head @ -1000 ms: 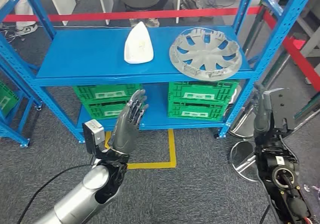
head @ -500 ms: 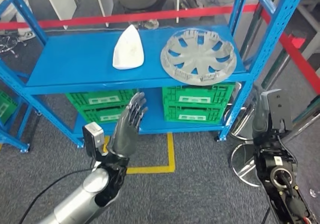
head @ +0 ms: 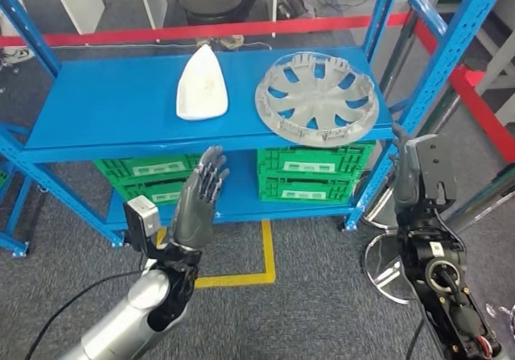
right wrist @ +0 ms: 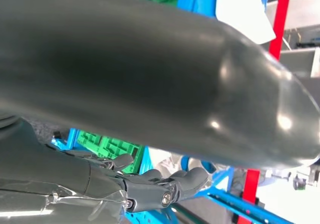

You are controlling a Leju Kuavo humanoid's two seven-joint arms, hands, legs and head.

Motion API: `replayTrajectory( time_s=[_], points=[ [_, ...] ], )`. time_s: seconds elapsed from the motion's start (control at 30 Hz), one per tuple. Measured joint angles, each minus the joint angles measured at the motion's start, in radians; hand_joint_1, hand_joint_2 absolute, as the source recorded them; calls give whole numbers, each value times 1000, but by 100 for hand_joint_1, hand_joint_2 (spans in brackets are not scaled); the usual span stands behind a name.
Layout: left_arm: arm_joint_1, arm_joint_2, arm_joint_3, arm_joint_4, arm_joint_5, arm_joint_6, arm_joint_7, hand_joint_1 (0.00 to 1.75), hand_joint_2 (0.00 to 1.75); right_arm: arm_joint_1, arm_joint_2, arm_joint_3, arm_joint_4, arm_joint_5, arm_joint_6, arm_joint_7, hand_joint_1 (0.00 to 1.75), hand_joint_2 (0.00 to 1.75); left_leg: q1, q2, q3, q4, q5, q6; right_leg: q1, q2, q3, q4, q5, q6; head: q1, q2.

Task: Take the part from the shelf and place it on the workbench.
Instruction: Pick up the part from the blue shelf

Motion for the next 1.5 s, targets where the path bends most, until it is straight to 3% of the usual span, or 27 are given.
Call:
replayTrajectory(
  time_s=[0.07, 0.1, 0.13, 0.2, 0.23, 0.3, 0.4, 0.47, 0.57, 0.6, 0.63, 0.7, 0.77, 0.9, 0.93, 0.97, 1.03, 1.07, 1.1, 1.13, 1.17, 1.23, 1.27, 1.3, 1.43, 1.5],
  points=[
    [2, -1, 0, 3, 3, 0, 0, 0, 0, 4, 0, 0, 2, 0, 0, 1, 0, 0, 0, 0, 16, 1, -15, 0, -3, -1, -84, 128, -23, 8, 12, 0],
    [4, -1, 0, 5, 5, 0, -1, 0, 0, 6, 0, 0, 3, 0, 0, 2, 0, 0, 0, 0, 25, 3, -23, -1, -5, -1, -106, 142, -7, 11, 17, 0],
    [5, -1, 0, 6, 8, 0, -2, 0, 0, 7, 0, 0, 4, 0, 0, 2, 0, 0, 1, 0, 35, 5, -32, -3, -7, -2, -106, 114, 30, 13, 21, 0],
    [5, -3, -1, 8, 12, 0, -6, 0, 0, 7, -1, -1, 4, 0, 0, 3, 0, 0, 2, -1, 57, 9, -52, -9, -10, -4, -65, -17, 122, 15, 30, 0],
    [4, -4, -1, 9, 12, 0, -8, 0, 0, 6, -1, -1, 5, 0, 0, 3, 0, 0, 1, -2, 64, 14, -61, -14, -9, -4, -39, -77, 150, 14, 35, 0],
    [2, -5, -1, 11, 14, 0, -10, 0, 0, 6, -1, -1, 6, 0, 0, 4, 0, 0, -1, -3, 62, 20, -71, -23, -7, -2, -13, -130, 152, 3, 38, 0],
    [-1, -6, -1, 14, 15, 1, -12, 0, 0, 6, -1, -1, 7, 0, 0, 4, 0, 0, -2, -1, 54, 35, -84, -37, -8, 2, -4, -138, 139, -17, 31, 0],
    [-5, -6, -1, 16, 15, 1, -15, 0, 0, 3, -1, -2, 7, 0, -2, 4, 0, 0, 0, 0, 12, 115, -115, -48, -11, 2, 7, -140, 131, -28, 21, 0],
    [-3, -5, -1, 23, 17, -1, -19, 0, 0, 1, -1, -2, 9, 0, -3, 6, 0, 0, 2, 1, -126, 316, -164, -54, -11, 2, 17, -140, 117, -37, 7, 0],
    [-1, -5, -1, 26, 18, -3, -20, 0, 0, 1, -2, -2, 10, 0, -3, 8, 0, 0, 2, 0, -155, 339, -152, -53, -10, 3, 23, -140, 112, -38, 3, 0],
    [0, -4, -1, 29, 18, -5, -22, 0, 0, 1, -2, -2, 10, 0, -3, 10, 0, 0, 2, 0, -164, 322, -121, -49, -9, 4, 31, -140, 105, -37, -1, 0],
    [-1, -4, -1, 33, 19, -10, -28, 0, 0, 0, -3, -5, 12, 2, -3, 16, 0, 0, 0, 0, -126, 191, -23, -36, -7, 6, 53, -141, 90, -35, -12, 0],
    [-4, -4, -1, 36, 20, -13, -33, 0, 0, -4, -6, -10, 14, 5, 0, 25, 0, 0, -5, 0, -76, 76, 26, -25, -3, 8, 65, -143, 76, -29, -19, 0],
    [-6, -5, -1, 42, 22, -19, -39, 0, 0, -7, -22, -23, 20, 19, 20, 58, 0, 0, -6, -3, -46, 33, 10, -14, -4, 6, 77, -151, 60, -7, -20, 0],
    [-6, -5, -1, 42, 21, -19, -39, 0, 0, -7, -26, -26, 20, 25, 27, 68, 0, 0, -4, -3, -35, 27, 6, -8, -4, 4, 71, -131, 48, -1, -18, 0],
    [-6, -6, -1, 42, 21, -20, -39, 0, 0, -8, -31, -30, 20, 33, 35, 81, 0, 0, -2, -2, -25, 22, 2, -4, -4, 2, 53, -88, 30, 3, -14, 0],
    [-2, -6, -1, 42, 19, -22, -39, 0, 0, -4, -42, -38, 20, 48, 48, 107, 0, 0, -2, -2, -10, 21, -9, 4, -5, 0, -26, 54, -19, 9, -2, 0],
    [1, -6, -1, 42, 18, -22, -38, 0, 0, -1, -47, -41, 21, 54, 52, 117, 0, 0, -2, -2, -3, 21, -16, 4, -5, 0, -69, 120, -34, 11, 4, 0],
    [4, -6, -1, 42, 17, -23, -37, 0, 0, 2, -52, -44, 21, 59, 56, 125, 0, 0, -2, -2, 5, 21, -23, 4, -5, 0, -100, 156, -30, 13, 9, 0],
    [6, -6, -1, 42, 17, -23, -35, 0, 0, 4, -56, -47, 22, 63, 61, 131, 0, 0, -2, -3, 16, 21, -31, 4, -5, -1, -111, 149, -3, 13, 14, 0],
    [6, -6, -1, 42, 16, -23, -34, 0, 0, 5, -61, -51, 23, 67, 66, 137, 0, 0, -2, -3, 28, 22, -40, 3, -5, -1, -102, 102, 42, 13, 20, 0],
    [7, -6, -1, 42, 13, -22, -31, 0, 0, 6, -69, -61, 24, 78, 81, 146, 0, 0, -4, -4, 51, 23, -59, -4, -4, -3, -56, -40, 136, 9, 30, 0],
    [7, -6, -1, 42, 12, -22, -30, 0, 0, 7, -72, -67, 24, 83, 88, 151, 0, 0, -6, -5, 56, 25, -66, -8, -2, -2, -32, -97, 155, 5, 34, 0],
    [7, -6, -1, 42, 11, -22, -28, 0, 0, 8, -75, -72, 24, 88, 96, 154, 0, 0, -7, -6, 56, 26, -70, -12, -1, -2, -17, -128, 158, 0, 36, 0],
    [7, -4, 0, 40, 8, -22, -24, 0, 0, 11, -83, -91, 25, 103, 119, 164, 0, 0, -8, -3, 47, 47, -88, -31, -4, 2, 3, -145, 137, -24, 29, 0],
    [5, -4, 1, 39, 7, -22, -22, 0, 0, 8, -88, -101, 25, 113, 130, 171, 0, 0, -4, -2, -4, 143, -126, -43, -8, 0, 14, -149, 130, -33, 20, 0]
  ],
)
